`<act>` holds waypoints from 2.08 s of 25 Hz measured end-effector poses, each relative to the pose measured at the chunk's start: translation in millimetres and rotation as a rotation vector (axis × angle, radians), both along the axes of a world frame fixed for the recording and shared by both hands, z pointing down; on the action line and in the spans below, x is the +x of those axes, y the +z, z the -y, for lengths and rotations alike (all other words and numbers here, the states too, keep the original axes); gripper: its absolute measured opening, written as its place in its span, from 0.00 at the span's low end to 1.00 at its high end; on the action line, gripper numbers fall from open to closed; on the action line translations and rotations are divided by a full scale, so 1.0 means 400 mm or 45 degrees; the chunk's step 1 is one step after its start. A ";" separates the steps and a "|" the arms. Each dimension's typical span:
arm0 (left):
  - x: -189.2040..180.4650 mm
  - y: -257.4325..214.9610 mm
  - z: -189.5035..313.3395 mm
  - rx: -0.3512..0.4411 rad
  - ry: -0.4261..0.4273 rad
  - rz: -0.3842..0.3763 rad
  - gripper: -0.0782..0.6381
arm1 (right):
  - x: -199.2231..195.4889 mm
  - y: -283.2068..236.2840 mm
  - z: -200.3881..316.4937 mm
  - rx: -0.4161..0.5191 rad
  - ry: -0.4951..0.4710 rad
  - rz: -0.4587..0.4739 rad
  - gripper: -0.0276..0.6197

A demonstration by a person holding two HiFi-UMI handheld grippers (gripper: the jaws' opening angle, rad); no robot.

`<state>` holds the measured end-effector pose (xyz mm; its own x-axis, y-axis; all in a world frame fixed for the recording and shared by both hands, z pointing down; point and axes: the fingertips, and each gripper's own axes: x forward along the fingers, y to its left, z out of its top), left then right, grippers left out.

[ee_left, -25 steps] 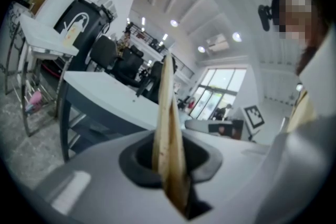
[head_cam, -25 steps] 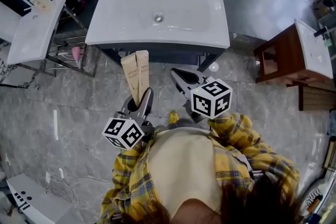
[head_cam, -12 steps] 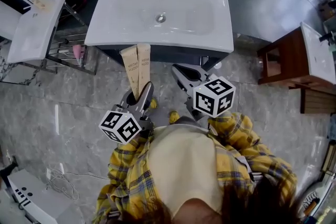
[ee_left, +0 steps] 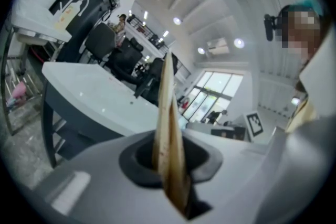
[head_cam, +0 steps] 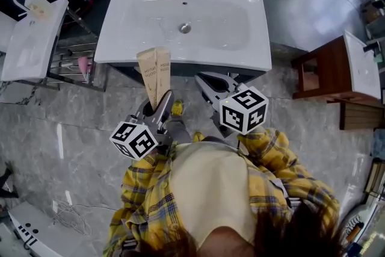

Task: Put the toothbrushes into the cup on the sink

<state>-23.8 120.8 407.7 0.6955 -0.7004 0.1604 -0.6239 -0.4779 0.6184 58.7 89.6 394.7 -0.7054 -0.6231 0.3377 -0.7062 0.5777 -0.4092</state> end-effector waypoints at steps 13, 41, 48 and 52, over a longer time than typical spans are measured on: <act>-0.061 0.023 0.213 -0.077 0.149 -0.094 0.18 | -0.083 -0.013 0.204 -0.023 0.048 -0.019 0.06; -0.129 0.063 0.454 -0.139 0.322 -0.168 0.18 | -0.192 0.015 0.443 -0.074 0.134 -0.010 0.07; -0.078 0.050 0.473 -0.125 0.335 -0.183 0.18 | -0.158 -0.008 0.490 -0.061 0.107 0.054 0.08; -0.052 0.039 0.488 -0.115 0.319 -0.198 0.18 | -0.154 -0.022 0.509 -0.055 0.032 0.083 0.18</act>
